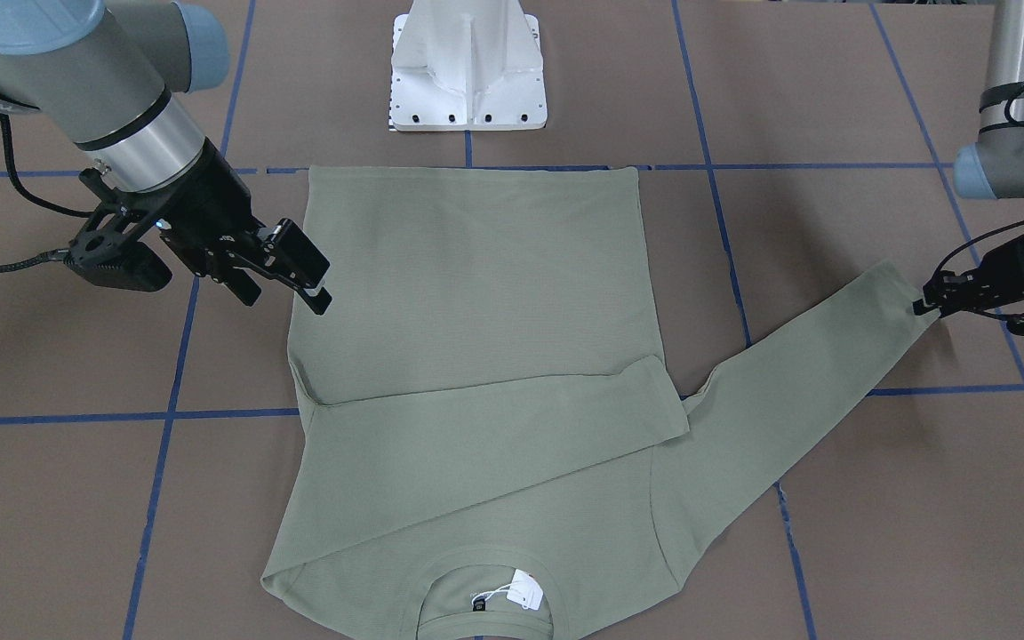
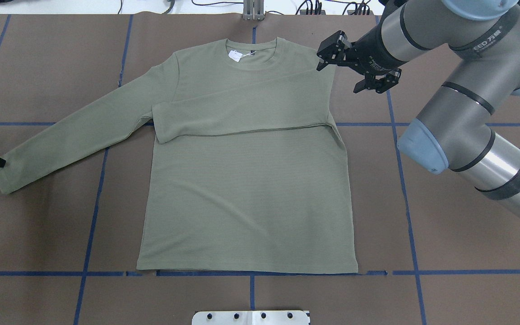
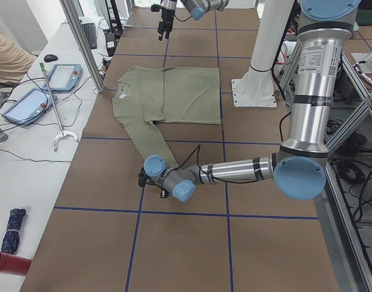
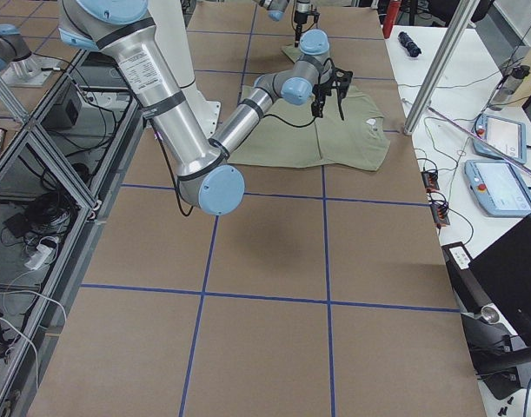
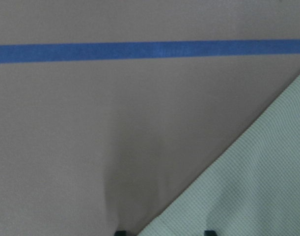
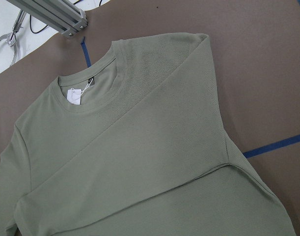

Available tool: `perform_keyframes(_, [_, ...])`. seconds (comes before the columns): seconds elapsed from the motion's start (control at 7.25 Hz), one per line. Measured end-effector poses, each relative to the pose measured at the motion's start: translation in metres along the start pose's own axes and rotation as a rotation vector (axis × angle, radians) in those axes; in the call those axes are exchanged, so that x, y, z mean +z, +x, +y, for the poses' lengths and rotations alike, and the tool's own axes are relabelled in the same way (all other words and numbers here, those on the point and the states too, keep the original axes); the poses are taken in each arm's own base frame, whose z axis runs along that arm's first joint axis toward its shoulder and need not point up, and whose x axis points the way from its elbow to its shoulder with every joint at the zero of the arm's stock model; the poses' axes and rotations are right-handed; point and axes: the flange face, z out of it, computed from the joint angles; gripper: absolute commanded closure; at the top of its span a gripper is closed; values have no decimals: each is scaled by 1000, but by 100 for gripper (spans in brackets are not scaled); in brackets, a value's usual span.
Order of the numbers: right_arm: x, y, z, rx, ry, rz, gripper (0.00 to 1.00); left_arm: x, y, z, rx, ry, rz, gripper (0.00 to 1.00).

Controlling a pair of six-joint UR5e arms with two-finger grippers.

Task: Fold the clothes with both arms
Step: 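Release the sleeve and raise the right gripper while the left gripper approaches the other cuff, then grasp the other sleeve cuff with the left gripper and fold it across the shirt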

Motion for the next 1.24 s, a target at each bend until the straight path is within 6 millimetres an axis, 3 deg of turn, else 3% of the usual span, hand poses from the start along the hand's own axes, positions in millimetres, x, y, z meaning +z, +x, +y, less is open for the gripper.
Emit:
perform_keyframes(0.28, [0,0,0,0,0,0,1,-9,14,-2,19,13,18,100])
perform_keyframes(0.41, [-1,0,0,0,0,-2,1,-19,30,-4,40,23,42,100])
perform_keyframes(0.69, [-9,13,-3,7,2,0,0,-57,94,-7,20,40,152,100])
perform_keyframes(0.83, [-14,25,-6,15,8,6,0,-85,142,-14,-34,63,208,100])
perform_keyframes(0.96, [-17,38,-10,12,14,14,0,-116,203,-29,-105,86,269,100])
perform_keyframes(1.1, [-22,55,-16,-12,24,26,0,-138,273,-47,-183,84,332,100])
perform_keyframes(1.24, [-26,76,-23,-48,32,44,0,-148,358,-62,-263,64,391,100])
